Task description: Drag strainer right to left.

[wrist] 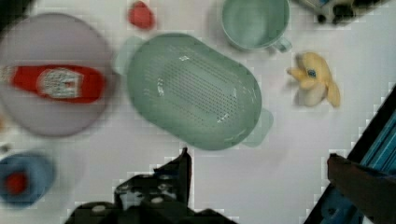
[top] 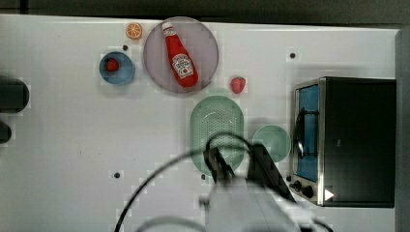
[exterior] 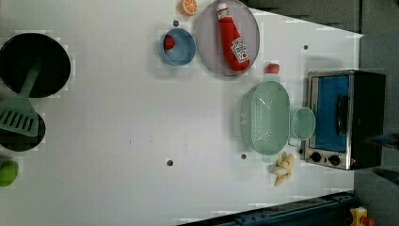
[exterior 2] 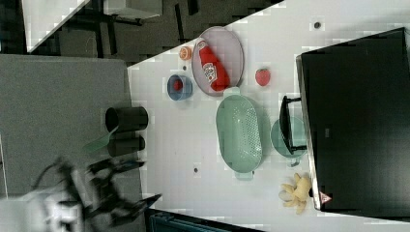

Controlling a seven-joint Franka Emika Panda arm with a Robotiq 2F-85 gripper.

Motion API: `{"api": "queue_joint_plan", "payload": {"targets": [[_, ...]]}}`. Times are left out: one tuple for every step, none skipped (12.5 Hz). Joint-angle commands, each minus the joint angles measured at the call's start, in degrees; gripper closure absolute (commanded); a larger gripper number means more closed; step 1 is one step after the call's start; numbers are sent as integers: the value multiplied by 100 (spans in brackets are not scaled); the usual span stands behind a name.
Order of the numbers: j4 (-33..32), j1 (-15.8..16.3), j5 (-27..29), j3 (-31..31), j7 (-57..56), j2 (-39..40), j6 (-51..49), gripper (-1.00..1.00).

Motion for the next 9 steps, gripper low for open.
{"api": "queue_joint_plan", "payload": {"targets": [[-1011, 10, -119, 88, 1098, 910, 1027, -100], [-1188, 9, -119, 134, 1362, 1167, 1546, -100], [-1288, 10, -119, 182, 1621, 1454, 2062, -100], [-1296, 11, -119, 230, 1855, 1770, 2482, -100], [-1262, 11, -119, 266, 2024, 2110, 2808, -100], [-1201, 11, -119, 295, 2079, 2453, 3082, -100], [-1146, 12, -119, 304, 2111, 2797, 3353, -100], [-1109, 11, -118, 303, 2149, 3126, 3666, -100], [-1087, 12, -116, 303, 2229, 3428, 4018, -100]]}}
